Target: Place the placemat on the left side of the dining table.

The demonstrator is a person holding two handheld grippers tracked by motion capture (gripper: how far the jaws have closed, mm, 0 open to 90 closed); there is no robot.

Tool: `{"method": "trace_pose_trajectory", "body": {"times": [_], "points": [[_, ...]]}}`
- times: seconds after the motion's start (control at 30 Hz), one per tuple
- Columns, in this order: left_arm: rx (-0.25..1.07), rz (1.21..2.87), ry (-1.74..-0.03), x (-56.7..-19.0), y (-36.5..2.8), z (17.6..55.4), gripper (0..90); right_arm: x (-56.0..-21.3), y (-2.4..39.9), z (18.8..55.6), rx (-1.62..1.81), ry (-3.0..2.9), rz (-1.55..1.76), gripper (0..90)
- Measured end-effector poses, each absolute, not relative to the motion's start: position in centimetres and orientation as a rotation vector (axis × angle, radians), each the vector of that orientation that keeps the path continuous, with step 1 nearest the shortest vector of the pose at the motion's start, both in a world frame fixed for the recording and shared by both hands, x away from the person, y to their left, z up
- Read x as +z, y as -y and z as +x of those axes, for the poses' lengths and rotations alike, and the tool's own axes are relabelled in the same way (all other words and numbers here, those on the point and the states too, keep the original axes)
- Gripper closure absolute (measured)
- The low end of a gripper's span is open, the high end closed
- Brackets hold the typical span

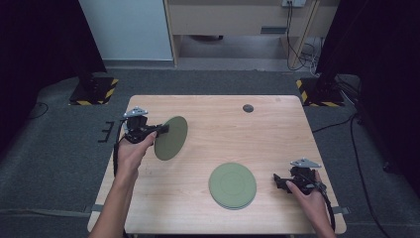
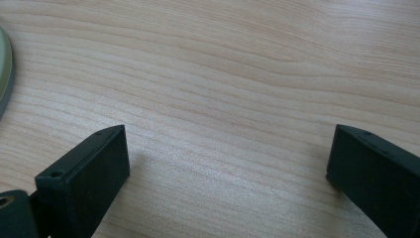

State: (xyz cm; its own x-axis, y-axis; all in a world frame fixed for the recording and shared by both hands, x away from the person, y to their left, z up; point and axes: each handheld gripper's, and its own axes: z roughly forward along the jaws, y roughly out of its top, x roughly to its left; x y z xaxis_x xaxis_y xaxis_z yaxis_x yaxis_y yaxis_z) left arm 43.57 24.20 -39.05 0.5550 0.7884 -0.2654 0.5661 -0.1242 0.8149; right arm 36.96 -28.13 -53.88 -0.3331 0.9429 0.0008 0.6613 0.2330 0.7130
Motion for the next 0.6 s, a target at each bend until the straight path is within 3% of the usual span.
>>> {"method": "trace_pose_trajectory", "body": {"times": [0.6], "points": [[0.302,1.808,-1.152,-39.58,-24.93,44.37,85.3,-53.88,28.08,36.96,0.869,-2.08,1.476,2.7]]}}
